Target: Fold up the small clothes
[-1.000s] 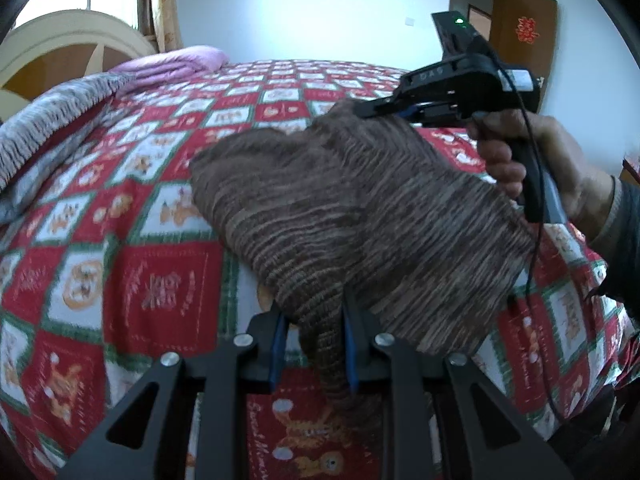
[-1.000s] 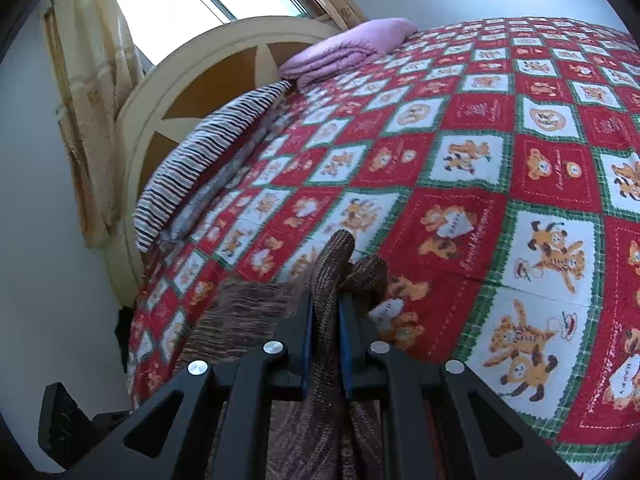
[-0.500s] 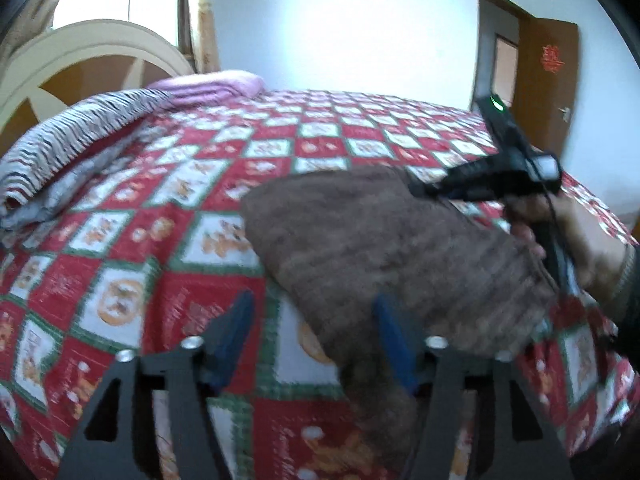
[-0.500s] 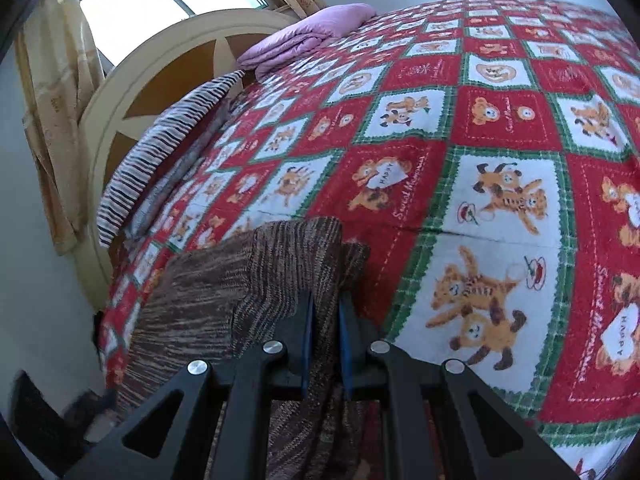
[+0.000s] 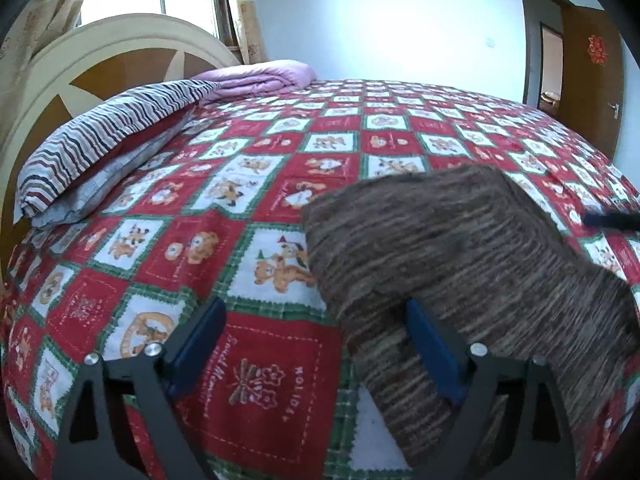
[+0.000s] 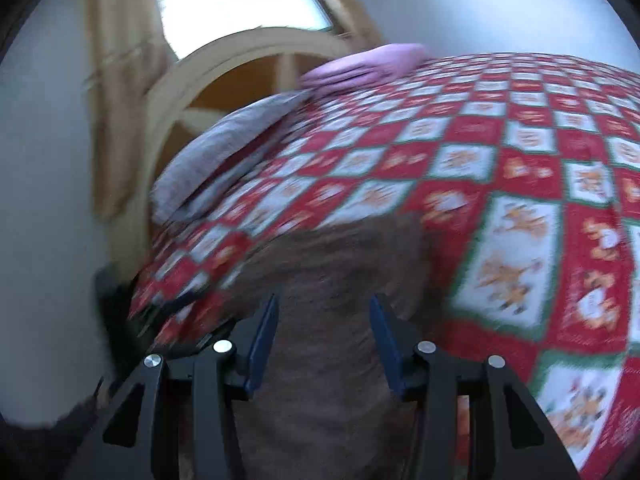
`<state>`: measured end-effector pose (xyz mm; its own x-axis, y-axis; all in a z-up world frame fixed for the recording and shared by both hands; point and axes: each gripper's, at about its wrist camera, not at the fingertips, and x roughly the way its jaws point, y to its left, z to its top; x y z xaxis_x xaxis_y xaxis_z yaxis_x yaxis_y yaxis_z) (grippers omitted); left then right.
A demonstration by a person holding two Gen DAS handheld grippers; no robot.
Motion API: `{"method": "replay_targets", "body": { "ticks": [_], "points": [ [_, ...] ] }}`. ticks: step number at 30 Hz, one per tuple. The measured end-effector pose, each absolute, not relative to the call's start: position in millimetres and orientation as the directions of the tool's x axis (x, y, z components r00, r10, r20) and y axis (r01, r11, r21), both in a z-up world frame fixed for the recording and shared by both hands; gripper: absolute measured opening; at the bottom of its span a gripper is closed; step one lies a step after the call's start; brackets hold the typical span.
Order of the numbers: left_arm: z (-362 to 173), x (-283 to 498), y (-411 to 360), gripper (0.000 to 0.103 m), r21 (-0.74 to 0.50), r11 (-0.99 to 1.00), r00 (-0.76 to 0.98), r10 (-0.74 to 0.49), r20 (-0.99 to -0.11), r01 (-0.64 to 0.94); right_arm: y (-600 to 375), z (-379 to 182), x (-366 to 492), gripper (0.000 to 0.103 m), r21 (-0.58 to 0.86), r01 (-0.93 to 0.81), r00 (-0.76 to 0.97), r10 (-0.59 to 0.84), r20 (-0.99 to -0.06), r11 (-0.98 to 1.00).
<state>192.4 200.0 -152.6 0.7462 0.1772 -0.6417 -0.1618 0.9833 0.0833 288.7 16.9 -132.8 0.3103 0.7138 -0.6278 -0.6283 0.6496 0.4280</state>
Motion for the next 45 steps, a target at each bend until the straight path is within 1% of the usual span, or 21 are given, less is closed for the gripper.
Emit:
{"method": "replay_targets", "body": {
  "ticks": [3,5,8,10,12,16,17,19,26,30,35,37,39,42,45],
  "points": [
    [-153,197,201,0.095,0.127,0.974,0.734,0.226,-0.64,-0.19,17,-152,269,0.049,0.378,-0.629,0.289,0.655,-0.698,0.68],
    [-161,203,203,0.102,0.135,0.97,0.708,0.238,-0.665,-0.2,9,-165,259,0.047,0.321,-0.619,0.306,0.596,-0.742,0.717],
    [-163,204,204,0.103,0.112,0.971,0.709,0.232,-0.666,-0.213,-1,-171,251,0.046,0.309,-0.618,0.319,0.591,-0.741,0.722],
    [-158,197,201,0.102,0.102,0.974,0.71,0.218,-0.67,-0.204,0,-169,247,0.046,0.287,-0.617,0.337,0.576,-0.745,0.732],
    [-155,183,196,0.102,0.084,0.979,0.711,0.193,-0.676,-0.187,0,-164,240,0.046,0.251,-0.613,0.375,0.556,-0.742,0.749],
    [-150,154,187,0.103,0.045,0.988,0.743,0.143,-0.654,-0.15,5,-157,223,0.047,0.139,-0.63,0.458,0.511,-0.727,0.764],
    [-153,152,183,0.103,0.055,0.989,0.738,0.137,-0.661,-0.135,7,-161,222,0.048,0.119,-0.631,0.456,0.491,-0.742,0.766],
    [-156,156,179,0.103,0.088,0.986,0.73,0.163,-0.664,-0.14,9,-173,221,0.047,0.105,-0.633,0.446,0.472,-0.761,0.767],
    [-164,161,183,0.103,0.057,0.987,0.731,0.152,-0.666,-0.154,7,-186,215,0.048,0.101,-0.62,0.486,0.481,-0.73,0.778],
    [-167,159,184,0.103,0.044,0.986,0.745,0.149,-0.65,-0.159,8,-189,211,0.049,0.107,-0.594,0.516,0.479,-0.71,0.797],
    [-154,154,178,0.103,0.08,0.983,0.735,0.176,-0.654,-0.164,8,-183,207,0.049,0.128,-0.573,0.52,0.479,-0.707,0.809],
    [-141,148,176,0.103,0.069,0.985,0.754,0.167,-0.635,-0.16,4,-174,202,0.049,0.166,-0.551,0.514,0.489,-0.705,0.818],
    [-127,142,174,0.103,0.056,0.987,0.778,0.153,-0.609,-0.15,2,-162,191,0.051,0.168,-0.553,0.53,0.5,-0.685,0.816],
    [-112,135,170,0.103,0.056,0.988,0.801,0.148,-0.58,-0.142,5,-147,178,0.053,0.113,-0.562,0.56,0.478,-0.677,0.819],
    [-93,126,163,0.103,0.071,0.988,0.833,0.151,-0.532,-0.134,7,-130,164,0.053,0.06,-0.554,0.602,0.449,-0.661,0.83]
  ]
}}
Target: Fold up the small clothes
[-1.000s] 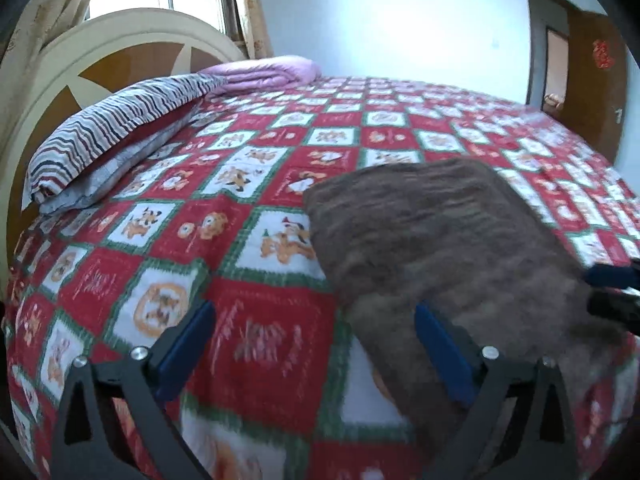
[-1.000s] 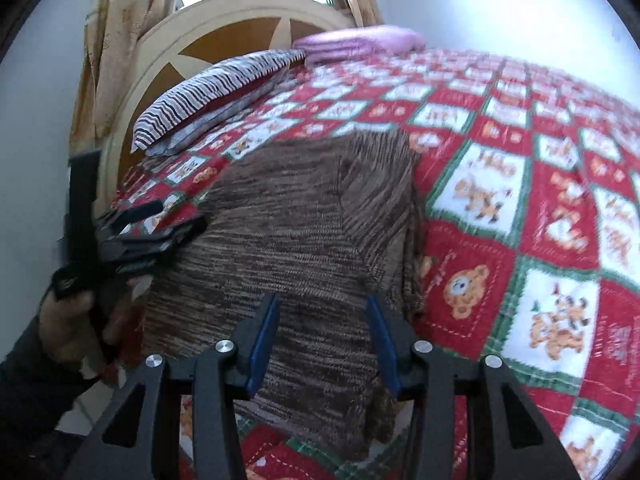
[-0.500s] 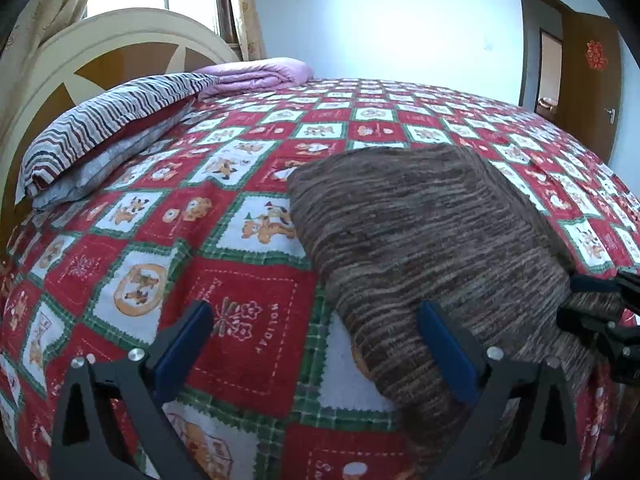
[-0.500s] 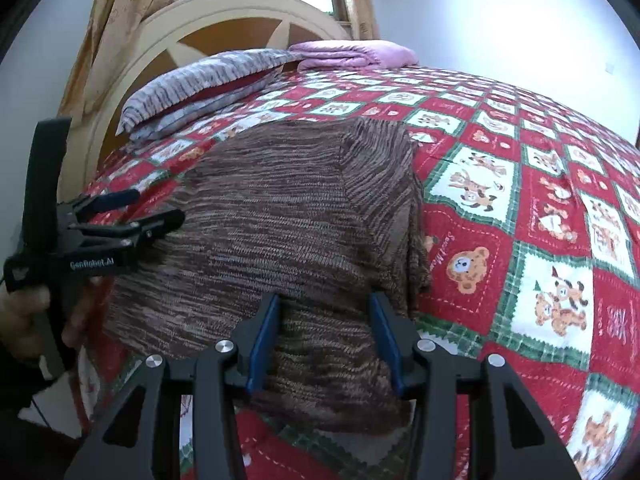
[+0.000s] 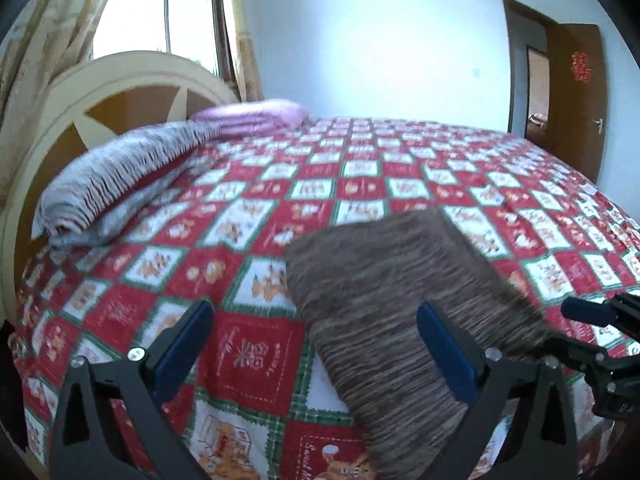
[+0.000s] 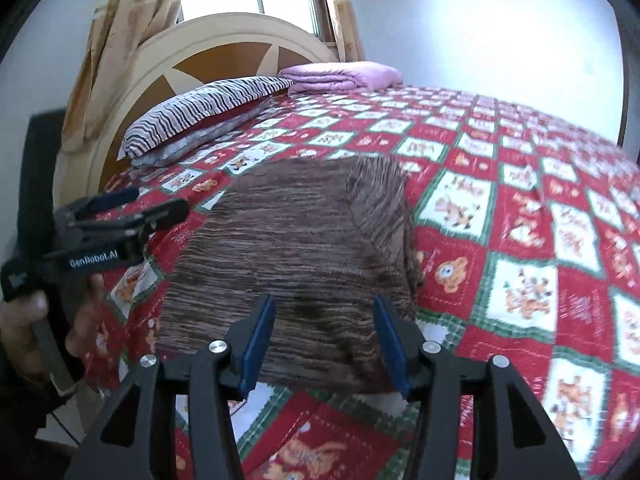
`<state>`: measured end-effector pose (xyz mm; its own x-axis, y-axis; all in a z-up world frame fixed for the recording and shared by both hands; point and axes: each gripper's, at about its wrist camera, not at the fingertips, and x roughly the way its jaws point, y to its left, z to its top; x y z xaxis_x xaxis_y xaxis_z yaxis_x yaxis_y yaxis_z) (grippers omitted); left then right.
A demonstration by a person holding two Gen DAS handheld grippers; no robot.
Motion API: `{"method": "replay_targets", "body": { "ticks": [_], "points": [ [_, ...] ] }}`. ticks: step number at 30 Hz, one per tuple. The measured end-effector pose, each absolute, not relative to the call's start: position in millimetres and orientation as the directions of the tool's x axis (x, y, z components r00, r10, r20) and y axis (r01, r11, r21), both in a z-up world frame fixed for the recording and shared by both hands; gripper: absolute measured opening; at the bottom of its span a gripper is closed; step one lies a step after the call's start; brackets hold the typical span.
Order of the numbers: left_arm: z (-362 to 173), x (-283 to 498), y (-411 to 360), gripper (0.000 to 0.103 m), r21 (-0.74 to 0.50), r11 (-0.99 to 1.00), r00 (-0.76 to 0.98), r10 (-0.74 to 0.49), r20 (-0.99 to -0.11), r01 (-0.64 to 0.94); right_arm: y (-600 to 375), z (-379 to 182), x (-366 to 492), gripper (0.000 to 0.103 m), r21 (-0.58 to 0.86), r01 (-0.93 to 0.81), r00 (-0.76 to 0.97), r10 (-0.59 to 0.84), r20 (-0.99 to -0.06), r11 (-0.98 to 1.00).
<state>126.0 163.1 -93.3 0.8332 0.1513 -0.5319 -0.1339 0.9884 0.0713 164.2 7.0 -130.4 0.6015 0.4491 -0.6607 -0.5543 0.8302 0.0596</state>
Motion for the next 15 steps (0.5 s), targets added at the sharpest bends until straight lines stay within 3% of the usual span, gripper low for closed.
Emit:
{"method": "replay_targets", "body": {
  "ticks": [7,15],
  "points": [
    [-65,112,157,0.103,0.064,0.991,0.879,0.132,-0.459,-0.115,6,-86,133,0.053,0.014,-0.559,0.68,0.468,-0.564,0.829],
    [-58,105,153,0.103,0.061,0.991,0.888,0.134,-0.44,-0.119,5,-71,117,0.054,-0.004,-0.559,0.706,0.474,-0.526,0.829]
  ]
}}
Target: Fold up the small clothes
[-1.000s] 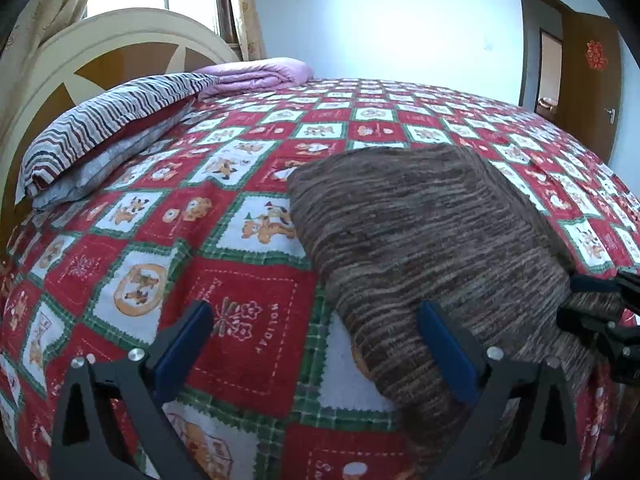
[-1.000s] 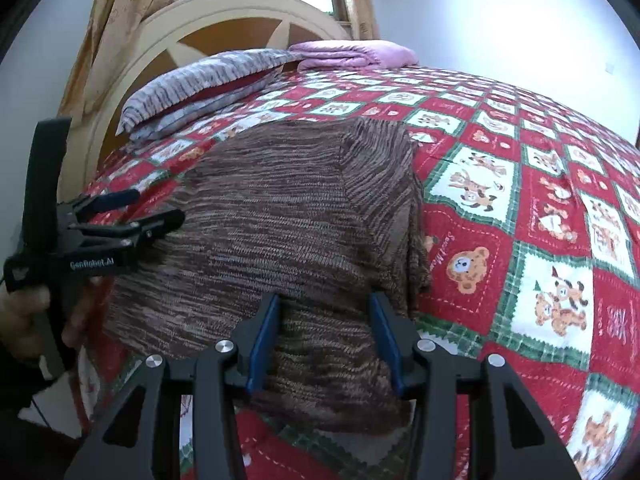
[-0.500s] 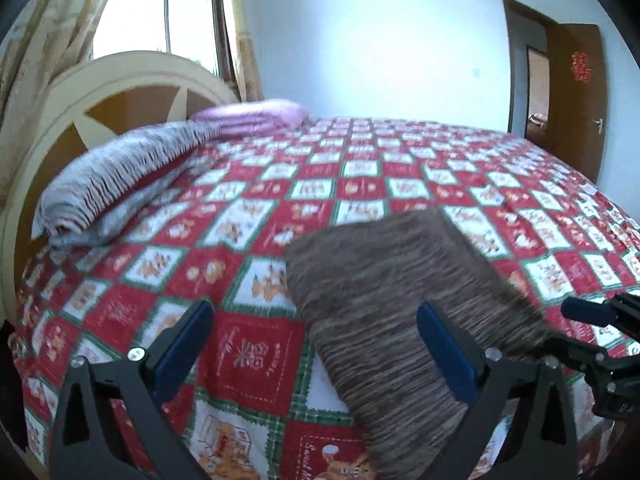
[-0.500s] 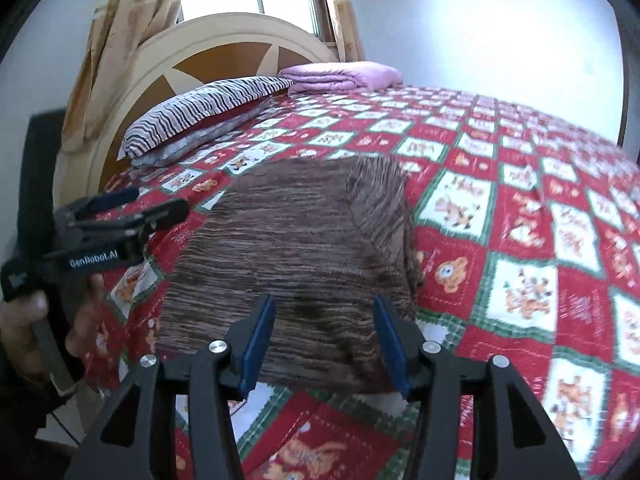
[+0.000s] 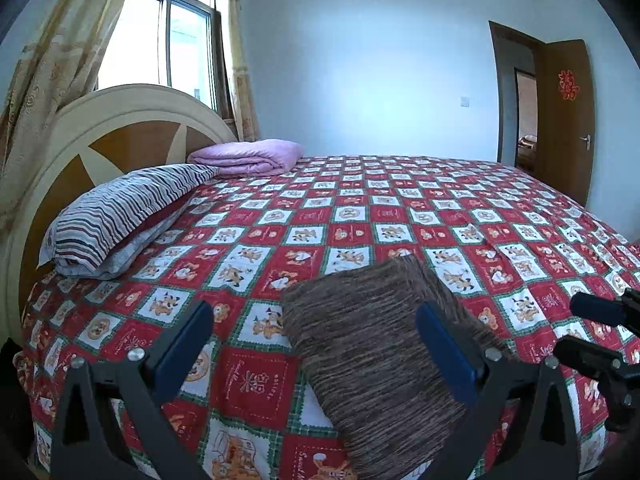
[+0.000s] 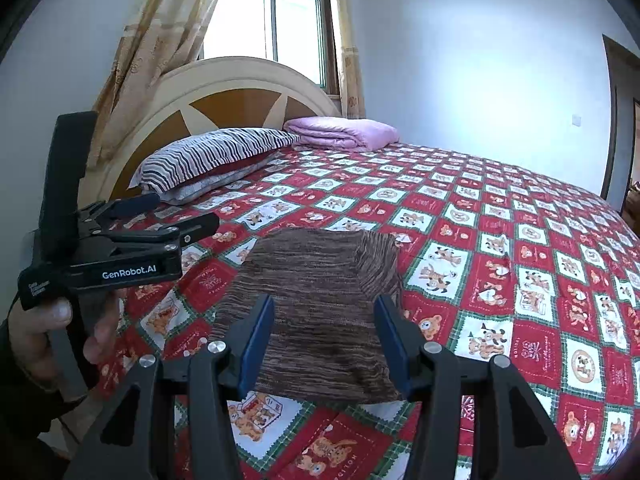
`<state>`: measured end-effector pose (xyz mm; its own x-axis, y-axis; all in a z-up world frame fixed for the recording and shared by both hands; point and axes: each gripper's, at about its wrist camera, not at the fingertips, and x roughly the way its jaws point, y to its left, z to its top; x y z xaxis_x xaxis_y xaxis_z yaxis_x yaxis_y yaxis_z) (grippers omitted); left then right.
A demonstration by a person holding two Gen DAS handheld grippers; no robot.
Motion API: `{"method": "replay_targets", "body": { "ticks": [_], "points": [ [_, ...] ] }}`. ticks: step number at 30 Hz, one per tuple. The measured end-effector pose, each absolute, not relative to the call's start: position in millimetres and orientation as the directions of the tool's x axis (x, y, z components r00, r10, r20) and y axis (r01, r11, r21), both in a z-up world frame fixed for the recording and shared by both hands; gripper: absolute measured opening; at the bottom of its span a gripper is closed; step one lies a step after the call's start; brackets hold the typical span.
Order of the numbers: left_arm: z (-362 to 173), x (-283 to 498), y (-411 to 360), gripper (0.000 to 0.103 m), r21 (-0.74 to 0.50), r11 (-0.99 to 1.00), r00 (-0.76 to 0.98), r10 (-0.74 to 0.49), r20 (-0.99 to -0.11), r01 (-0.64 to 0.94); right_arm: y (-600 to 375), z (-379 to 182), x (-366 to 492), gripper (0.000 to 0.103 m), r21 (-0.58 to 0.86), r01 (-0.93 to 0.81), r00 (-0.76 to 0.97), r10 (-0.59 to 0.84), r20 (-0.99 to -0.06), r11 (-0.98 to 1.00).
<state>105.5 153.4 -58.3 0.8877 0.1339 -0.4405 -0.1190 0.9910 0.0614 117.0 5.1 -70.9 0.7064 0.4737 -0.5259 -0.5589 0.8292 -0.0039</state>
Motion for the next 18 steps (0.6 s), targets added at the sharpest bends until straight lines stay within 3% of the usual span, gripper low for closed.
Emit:
{"method": "replay_targets", "body": {
  "ticks": [18],
  "points": [
    [-58,102,150,0.103,0.058,0.991,0.887,0.134,-0.442,-0.121,-12,-59,108,0.06,0.036,-0.513,0.741,0.464,-0.485,0.858]
  ]
}}
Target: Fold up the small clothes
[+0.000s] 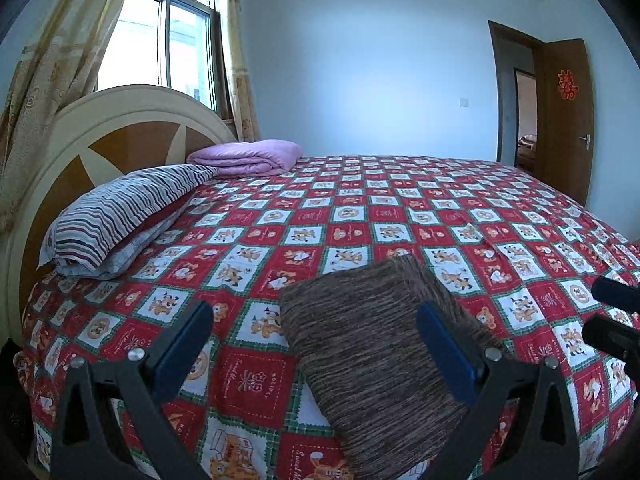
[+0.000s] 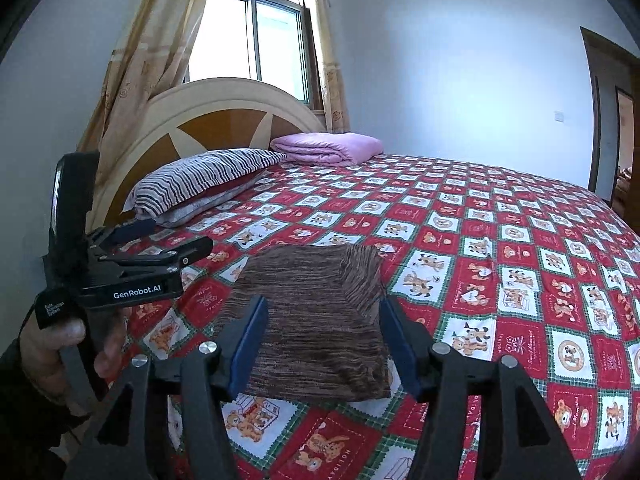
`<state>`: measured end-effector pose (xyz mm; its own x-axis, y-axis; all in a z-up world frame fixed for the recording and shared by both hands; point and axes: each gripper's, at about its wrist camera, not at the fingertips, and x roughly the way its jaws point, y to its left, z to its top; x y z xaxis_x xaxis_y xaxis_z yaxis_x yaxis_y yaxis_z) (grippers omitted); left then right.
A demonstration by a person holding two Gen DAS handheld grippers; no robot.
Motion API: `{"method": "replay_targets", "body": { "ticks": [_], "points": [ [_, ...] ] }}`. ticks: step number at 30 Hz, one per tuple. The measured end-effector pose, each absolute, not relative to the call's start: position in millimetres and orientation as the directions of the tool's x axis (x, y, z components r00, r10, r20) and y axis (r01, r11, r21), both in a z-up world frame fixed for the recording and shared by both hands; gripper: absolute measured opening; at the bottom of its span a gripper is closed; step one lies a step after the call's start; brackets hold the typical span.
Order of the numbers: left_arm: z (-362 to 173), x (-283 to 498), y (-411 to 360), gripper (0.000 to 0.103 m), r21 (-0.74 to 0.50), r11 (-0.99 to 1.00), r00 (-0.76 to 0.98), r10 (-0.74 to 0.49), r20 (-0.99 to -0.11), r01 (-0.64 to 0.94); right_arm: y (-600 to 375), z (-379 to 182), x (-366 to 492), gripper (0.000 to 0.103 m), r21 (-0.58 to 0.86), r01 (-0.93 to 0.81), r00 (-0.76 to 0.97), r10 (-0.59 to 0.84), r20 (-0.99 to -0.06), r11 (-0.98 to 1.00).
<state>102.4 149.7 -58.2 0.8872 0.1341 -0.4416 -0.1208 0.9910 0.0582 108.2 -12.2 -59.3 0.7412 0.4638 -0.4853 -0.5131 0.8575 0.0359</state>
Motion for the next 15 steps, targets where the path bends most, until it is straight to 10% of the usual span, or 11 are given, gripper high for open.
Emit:
{"method": "replay_targets", "body": {
  "ticks": [15],
  "points": [
    [-62.2,104.9,150.1,0.103,0.062,0.991,0.881,0.135,-0.454,-0.119,-13.9,-59.7,107.0,0.06,0.045,-0.513,0.743,0.47,-0.477,0.857]
  ]
}}
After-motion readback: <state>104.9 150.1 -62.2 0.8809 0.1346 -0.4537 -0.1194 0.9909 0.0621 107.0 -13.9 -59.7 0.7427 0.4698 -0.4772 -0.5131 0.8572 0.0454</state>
